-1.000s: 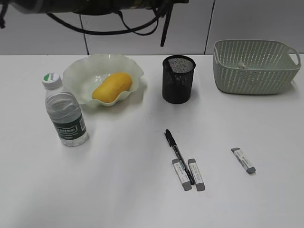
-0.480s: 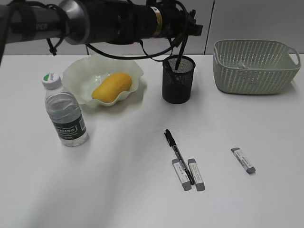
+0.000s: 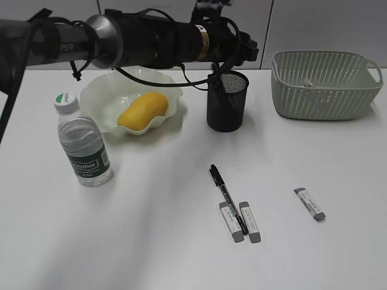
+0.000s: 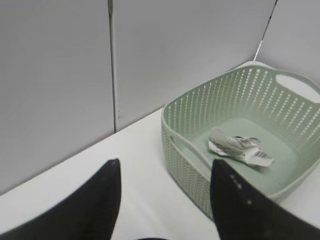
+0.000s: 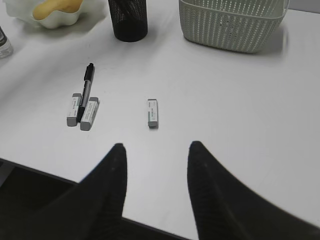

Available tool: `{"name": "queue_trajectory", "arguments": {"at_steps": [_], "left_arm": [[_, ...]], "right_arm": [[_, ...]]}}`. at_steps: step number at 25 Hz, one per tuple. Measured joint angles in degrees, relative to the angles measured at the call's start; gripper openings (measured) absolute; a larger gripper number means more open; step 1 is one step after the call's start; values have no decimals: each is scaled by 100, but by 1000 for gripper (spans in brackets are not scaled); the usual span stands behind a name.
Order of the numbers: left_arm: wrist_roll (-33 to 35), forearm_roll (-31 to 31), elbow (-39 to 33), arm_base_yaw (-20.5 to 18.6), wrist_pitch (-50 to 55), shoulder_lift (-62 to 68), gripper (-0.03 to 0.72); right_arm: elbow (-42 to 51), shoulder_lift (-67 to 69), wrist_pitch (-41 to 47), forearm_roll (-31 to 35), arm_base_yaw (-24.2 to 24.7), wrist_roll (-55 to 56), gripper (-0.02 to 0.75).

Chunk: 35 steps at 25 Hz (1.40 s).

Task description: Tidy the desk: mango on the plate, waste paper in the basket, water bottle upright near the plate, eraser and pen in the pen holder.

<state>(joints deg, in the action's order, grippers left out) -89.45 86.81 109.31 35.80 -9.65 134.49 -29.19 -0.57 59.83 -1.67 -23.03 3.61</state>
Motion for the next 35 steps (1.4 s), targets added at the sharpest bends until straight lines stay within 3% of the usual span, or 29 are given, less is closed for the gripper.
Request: {"name": "queue_trajectory", "arguments": {"at_steps": [4,7,10,16,22,26,28,30,32,35], "left_arm": [[-94,6,-190,0,-257,-514,417],[-412,295,-716,0,-676,-1393,288],[-891,1051,-1689,0,-1119,-2457,164],[-1635,1297,-4082,-101,-999,-4177,122],[-1175,1320,-5576,-97,-717,-5450,121],[221,1320,-6128,-97,222,-5605,120],[625,1277,-6335,-85,1290,-5605,120],[1444,691,-6378,-85,2499,-5605,120],[2952,-853,-6294,-90,3727,-5617,120],[5054,-3850,-6246,-109,4660,-5990,120]], "right_arm": [[0,0,0,0,0,0,330],[0,0,0,0,0,0,330],[0,0,0,0,0,0,330],[0,0,0,0,0,0,330],[0,0,0,0,0,0,330],[0,0,0,0,0,0,330],[0,0,0,0,0,0,330],[0,0,0,0,0,0,330],[0,0,0,0,0,0,330],[0,0,0,0,0,0,330]]}}
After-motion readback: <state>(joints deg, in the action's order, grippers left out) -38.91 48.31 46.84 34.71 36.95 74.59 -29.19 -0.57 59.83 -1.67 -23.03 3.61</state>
